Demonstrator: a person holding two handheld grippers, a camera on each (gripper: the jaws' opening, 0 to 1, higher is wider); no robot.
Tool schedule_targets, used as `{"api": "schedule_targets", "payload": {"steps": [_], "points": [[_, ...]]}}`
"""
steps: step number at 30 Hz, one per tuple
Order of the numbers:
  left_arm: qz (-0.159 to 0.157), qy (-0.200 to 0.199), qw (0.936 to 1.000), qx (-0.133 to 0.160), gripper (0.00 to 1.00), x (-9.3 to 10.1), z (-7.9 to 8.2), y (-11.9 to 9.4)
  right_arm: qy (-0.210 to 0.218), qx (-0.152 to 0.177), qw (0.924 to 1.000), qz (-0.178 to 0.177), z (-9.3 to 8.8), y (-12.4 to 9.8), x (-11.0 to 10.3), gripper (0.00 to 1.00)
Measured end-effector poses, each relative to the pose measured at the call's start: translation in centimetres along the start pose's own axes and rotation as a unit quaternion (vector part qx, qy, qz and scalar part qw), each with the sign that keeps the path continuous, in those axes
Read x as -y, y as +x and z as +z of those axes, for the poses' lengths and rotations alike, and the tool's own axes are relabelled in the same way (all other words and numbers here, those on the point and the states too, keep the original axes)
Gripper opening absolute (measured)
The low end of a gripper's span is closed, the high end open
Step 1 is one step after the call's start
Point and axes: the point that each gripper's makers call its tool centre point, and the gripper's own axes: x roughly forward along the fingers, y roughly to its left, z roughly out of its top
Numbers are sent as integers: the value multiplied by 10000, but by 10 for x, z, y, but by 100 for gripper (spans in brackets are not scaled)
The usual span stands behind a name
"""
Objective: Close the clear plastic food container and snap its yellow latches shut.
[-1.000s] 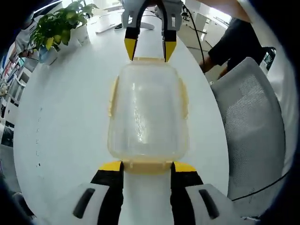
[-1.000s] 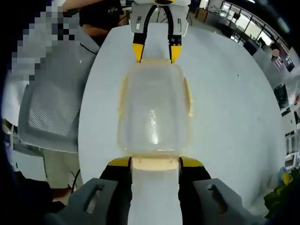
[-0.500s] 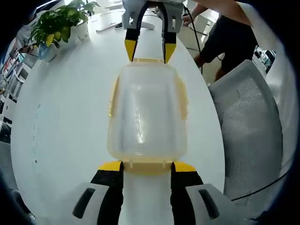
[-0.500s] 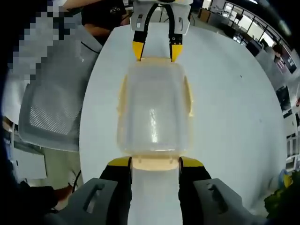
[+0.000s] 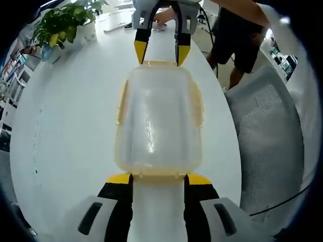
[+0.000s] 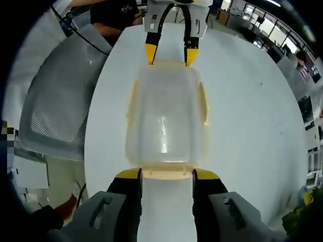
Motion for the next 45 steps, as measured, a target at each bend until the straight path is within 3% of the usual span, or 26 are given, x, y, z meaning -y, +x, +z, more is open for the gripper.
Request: {"api": "schedule_targets", "payload": {"steps": [36, 42, 45], "points": [[34, 136, 9999, -72, 35, -1, -3, 0, 46, -71, 10000, 6, 0, 3, -1, 37], [45, 170, 9994, -311, 27, 0, -18, 4, 90, -181, 9998, 21, -6, 7, -2, 36], [56, -60, 9996, -279, 31, -1, -23, 4, 112, -279, 9995, 7, -13, 10, -1, 39]]}}
